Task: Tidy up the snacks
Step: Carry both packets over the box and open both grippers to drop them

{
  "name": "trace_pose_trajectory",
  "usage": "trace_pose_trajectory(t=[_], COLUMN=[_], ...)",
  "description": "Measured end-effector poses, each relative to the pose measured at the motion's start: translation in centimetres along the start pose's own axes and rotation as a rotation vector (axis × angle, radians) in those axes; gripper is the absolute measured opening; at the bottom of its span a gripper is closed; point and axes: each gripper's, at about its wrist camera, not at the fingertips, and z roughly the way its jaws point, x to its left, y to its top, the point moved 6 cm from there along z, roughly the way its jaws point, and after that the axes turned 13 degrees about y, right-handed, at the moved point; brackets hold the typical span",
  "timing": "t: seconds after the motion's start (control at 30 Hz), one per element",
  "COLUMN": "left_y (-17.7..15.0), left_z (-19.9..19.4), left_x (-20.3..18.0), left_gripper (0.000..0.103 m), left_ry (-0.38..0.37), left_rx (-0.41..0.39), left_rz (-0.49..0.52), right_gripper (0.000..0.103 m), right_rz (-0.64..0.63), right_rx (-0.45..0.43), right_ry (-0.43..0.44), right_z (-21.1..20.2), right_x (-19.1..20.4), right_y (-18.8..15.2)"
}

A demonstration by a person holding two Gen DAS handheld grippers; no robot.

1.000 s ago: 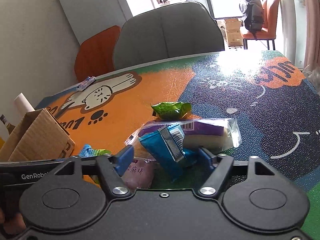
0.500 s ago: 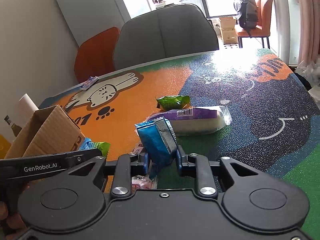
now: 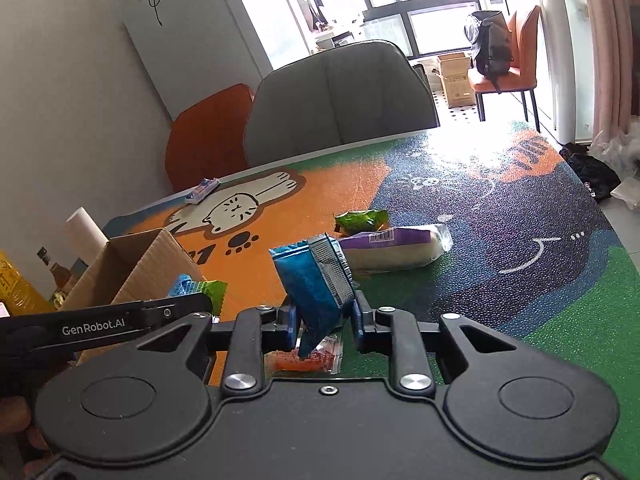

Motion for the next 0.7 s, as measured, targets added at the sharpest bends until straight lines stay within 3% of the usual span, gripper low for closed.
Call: trace_pose_trajectory(t=[0.3,0.7], left_y=[0.5,2.0], left_z=[-2.4,-4.5], left_x=[1.0,4.5], left_gripper=[0.032,0.032], left_ry=[-0.013,0.024], left_rx=[-0.037,-0.081], left_rz=[-0.007,-0.041], right_gripper=[0.024,0.024], right_rz=[-0.009,-0.035], right_rx=[-0.018,-0.026], right_ry=[0.030,0.087], right_z=[-0.8,0.3], right_x=[1.8,5.2], right_y=[0.3,1.1])
